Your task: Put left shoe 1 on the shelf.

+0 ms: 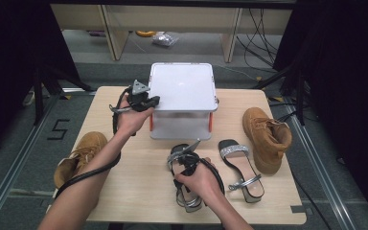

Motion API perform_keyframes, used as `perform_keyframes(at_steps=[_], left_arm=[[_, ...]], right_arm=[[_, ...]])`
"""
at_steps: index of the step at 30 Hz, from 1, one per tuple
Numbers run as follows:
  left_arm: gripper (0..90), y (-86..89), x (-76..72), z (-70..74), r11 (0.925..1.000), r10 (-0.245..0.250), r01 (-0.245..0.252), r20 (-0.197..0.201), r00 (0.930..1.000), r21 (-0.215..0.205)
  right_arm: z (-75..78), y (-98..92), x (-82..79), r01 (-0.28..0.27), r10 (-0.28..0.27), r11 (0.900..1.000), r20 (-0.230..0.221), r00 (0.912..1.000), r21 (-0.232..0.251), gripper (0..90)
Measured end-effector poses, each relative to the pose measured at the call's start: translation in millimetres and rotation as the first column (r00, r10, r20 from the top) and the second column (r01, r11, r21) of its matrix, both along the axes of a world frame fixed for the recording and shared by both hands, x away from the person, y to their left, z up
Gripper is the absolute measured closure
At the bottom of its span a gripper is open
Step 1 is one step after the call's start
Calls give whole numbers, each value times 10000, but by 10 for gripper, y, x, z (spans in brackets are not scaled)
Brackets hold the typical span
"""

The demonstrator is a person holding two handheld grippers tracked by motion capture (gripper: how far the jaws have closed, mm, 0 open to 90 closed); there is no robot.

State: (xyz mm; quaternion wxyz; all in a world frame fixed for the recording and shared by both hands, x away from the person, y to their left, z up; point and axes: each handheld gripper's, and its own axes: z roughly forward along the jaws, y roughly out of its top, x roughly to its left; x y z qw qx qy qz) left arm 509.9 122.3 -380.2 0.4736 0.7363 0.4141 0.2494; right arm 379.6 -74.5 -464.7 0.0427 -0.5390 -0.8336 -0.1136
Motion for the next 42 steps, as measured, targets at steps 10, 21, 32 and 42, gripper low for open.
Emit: perform_keyframes(at_steps=[10,21,32,42], left_arm=[[895,-6,7,12,10000,-14,14,-87,10000,41],[896,-2,10,15,10000,-16,16,-169,9999,13],[896,0,13,17,10000,-75,76,-161,9998,61],[896,1,20,22,9999,-92,93,-201,9998,63]], right_arm=[[-10,36,-23,-659,702,9933,434,9966,-949,406],[-33,-11,23,-551,562,9969,170,9983,-568,425],[-7,-24,25,-443,461,9983,490,9977,-385,433],[71,-18,93,-329,332,9994,986,9946,-44,434]])
